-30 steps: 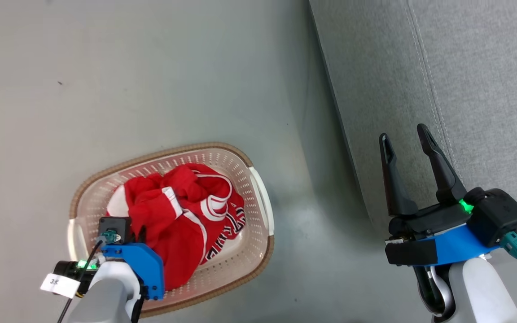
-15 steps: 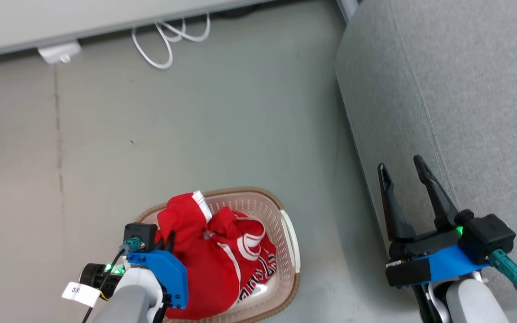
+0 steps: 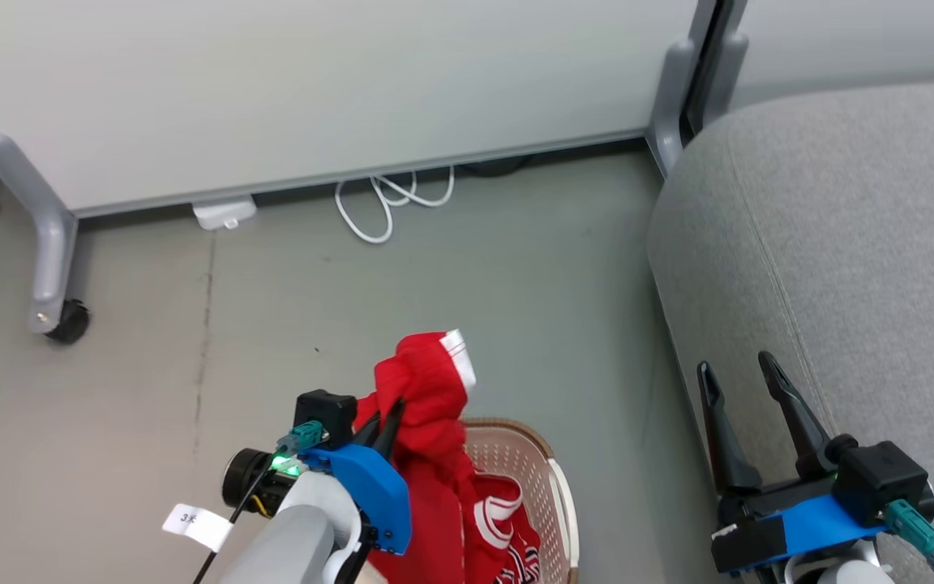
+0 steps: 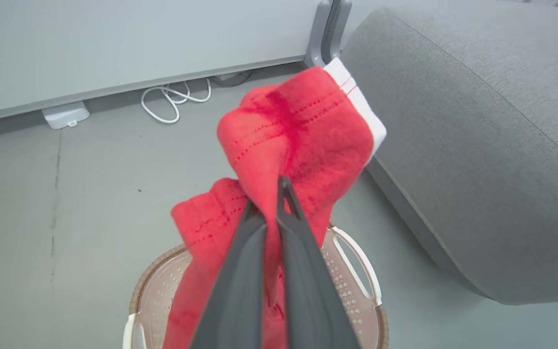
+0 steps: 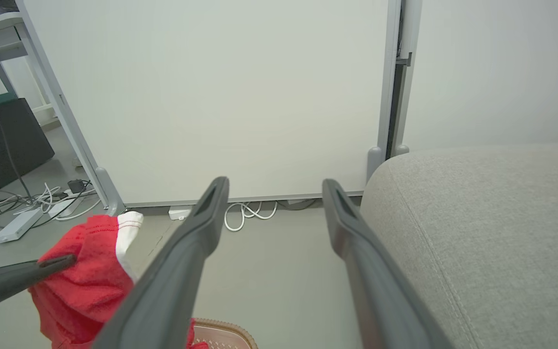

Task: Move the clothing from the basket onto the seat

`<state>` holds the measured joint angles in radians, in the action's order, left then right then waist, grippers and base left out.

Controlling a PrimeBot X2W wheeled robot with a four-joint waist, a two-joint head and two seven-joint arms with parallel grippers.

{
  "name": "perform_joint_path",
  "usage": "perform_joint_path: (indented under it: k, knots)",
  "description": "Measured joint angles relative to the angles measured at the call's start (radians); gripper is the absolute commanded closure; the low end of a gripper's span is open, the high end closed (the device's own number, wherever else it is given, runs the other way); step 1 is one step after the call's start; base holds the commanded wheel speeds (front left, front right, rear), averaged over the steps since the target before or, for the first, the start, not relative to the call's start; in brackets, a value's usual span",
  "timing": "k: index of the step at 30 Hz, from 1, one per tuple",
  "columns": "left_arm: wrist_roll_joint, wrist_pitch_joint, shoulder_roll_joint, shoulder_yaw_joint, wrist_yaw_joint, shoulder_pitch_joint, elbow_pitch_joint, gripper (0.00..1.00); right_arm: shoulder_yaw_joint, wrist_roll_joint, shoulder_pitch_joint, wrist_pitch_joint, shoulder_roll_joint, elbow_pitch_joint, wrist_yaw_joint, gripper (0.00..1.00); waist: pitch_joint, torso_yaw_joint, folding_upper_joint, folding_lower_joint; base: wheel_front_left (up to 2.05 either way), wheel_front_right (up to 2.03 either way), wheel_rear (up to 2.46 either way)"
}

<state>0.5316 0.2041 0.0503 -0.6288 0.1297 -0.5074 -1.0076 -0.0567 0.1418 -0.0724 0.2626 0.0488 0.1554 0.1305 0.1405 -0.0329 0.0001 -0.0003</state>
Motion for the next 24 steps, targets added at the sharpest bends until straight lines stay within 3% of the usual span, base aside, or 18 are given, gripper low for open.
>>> perform_joint_path:
  k: [17, 24]
  knots:
    - [0.138, -0.009, 0.000, -0.149, -0.002, -0.078, 0.189, 1.00, -0.009, 0.000, 0.062, 0.000, 0.000, 0.025, 0.000, 0.00, -0.137, 0.051, 0.0000, 0.0001, 0.00, 0.00, 0.00]
    - [0.191, -0.010, 0.000, -0.215, -0.048, -0.163, 0.285, 1.00, -0.021, -0.004, 0.071, 0.000, 0.000, 0.031, 0.000, 0.00, -0.152, 0.047, 0.0000, 0.0001, 0.00, 0.00, 0.00]
